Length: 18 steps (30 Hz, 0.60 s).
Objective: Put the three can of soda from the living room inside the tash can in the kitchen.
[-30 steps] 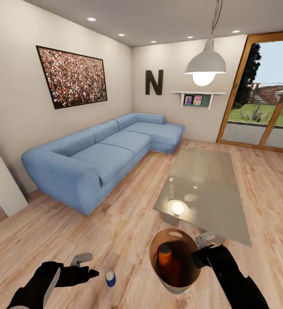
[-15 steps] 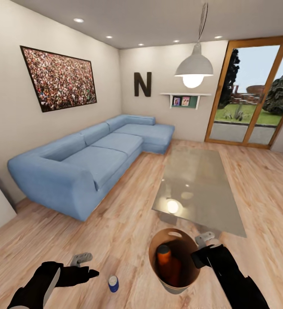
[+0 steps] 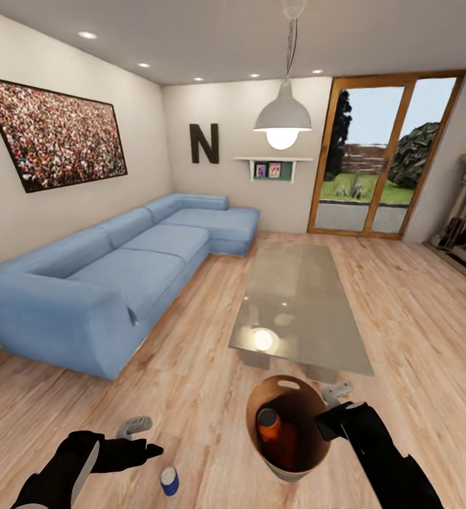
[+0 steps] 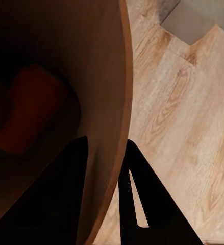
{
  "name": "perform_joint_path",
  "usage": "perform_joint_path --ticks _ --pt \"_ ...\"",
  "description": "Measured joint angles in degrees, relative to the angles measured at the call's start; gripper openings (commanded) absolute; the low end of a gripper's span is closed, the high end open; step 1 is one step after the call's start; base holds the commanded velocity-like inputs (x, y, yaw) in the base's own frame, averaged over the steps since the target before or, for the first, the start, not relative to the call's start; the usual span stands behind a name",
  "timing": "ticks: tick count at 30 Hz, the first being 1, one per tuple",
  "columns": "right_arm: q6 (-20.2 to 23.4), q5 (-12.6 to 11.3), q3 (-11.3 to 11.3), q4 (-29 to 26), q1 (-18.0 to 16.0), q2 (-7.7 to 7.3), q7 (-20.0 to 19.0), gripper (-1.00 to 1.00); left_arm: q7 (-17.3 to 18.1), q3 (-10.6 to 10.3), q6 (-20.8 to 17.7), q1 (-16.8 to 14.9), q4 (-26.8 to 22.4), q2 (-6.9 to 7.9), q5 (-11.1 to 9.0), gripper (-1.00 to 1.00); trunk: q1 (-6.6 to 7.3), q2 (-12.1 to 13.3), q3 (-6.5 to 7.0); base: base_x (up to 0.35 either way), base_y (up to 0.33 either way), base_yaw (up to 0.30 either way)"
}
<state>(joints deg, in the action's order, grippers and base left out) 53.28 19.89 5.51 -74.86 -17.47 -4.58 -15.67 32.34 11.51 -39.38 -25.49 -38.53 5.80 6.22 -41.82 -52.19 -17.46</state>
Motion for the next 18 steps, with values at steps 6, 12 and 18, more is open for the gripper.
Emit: perform_joint_path --ticks 6,12,18 --pt "0.09 -0.87 0.03 0.0 0.0 0.01 0.0 -1.0 -0.02 0.0 0.0 0.0 -0.01 0.0 -0.06 1.0 0.0 0.0 0.07 0.0 0.0 -0.031" --pt "0.0 -0.22 0.01 0.0 0.0 0.0 0.02 -1.0 -0.06 0.0 0.0 0.0 -0.04 0.0 -0.06 1.0 0.0 0.0 0.07 0.0 0.0 -0.002" --pt "0.0 -0.31 0.02 0.0 0.0 0.0 0.02 -1.0 -0.1 0.0 0.0 0.0 -0.06 0.0 0.0 1.0 0.0 0.0 0.07 0.0 0.0 0.0"
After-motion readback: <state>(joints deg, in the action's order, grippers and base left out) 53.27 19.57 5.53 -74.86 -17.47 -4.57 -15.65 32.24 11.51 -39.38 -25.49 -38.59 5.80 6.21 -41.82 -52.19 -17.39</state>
